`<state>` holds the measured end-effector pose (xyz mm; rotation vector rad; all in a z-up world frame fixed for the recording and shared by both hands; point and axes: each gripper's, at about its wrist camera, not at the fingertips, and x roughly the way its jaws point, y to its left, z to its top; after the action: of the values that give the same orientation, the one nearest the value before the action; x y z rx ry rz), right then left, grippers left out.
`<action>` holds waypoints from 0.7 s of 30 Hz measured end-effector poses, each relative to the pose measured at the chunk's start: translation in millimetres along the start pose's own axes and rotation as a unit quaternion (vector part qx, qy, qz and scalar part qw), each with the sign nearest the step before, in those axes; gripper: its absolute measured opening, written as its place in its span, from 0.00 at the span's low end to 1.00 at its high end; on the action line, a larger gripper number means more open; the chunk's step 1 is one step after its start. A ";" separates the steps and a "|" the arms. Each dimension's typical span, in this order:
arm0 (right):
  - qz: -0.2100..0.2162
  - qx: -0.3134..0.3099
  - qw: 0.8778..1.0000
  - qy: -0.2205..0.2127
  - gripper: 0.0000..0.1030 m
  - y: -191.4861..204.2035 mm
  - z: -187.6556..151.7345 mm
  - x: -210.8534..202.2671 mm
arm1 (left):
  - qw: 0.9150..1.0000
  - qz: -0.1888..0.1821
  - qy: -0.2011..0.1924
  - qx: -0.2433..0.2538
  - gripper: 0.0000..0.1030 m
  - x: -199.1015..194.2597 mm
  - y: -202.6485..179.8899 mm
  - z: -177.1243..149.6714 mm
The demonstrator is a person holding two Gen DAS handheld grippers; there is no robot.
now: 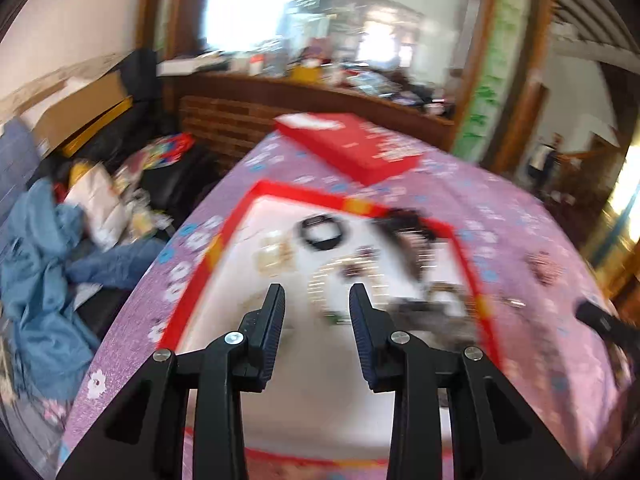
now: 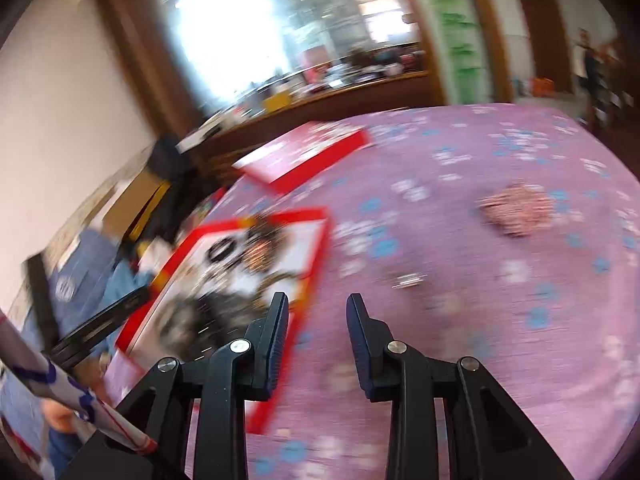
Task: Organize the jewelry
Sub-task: 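Grasp the small gold round pendant on the tablecloth with the left tool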
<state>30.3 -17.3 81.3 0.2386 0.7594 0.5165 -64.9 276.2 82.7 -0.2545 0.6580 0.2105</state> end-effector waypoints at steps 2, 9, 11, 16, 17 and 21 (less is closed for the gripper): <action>-0.020 0.033 0.999 -0.017 0.32 -29.4 8.8 -19.3 | 0.999 -0.042 0.000 0.026 0.31 -16.0 -26.8 9.6; -0.042 0.098 0.993 -0.045 0.31 -85.0 12.5 -60.9 | 0.972 -0.182 0.114 0.094 0.31 19.3 -143.1 21.4; -0.039 0.107 0.992 -0.046 0.31 -92.3 8.3 -67.4 | 0.967 -0.179 0.145 0.107 0.30 43.1 -171.1 20.4; -0.039 0.114 0.992 -0.044 0.31 -107.5 -3.5 -81.7 | 0.958 -0.165 0.210 0.104 0.30 109.5 -215.5 13.7; -0.040 0.115 0.992 -0.044 0.31 -110.2 -5.1 -84.8 | 0.959 -0.151 0.215 0.106 0.30 119.9 -222.1 12.7; -0.040 0.123 0.990 -0.050 0.31 -122.9 -8.3 -95.2 | 0.961 -0.115 0.222 0.120 0.30 146.8 -239.0 9.5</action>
<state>10.6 -171.7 84.4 0.4569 0.7317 0.3316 118.9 68.9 37.7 -0.1409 1.0823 -0.1577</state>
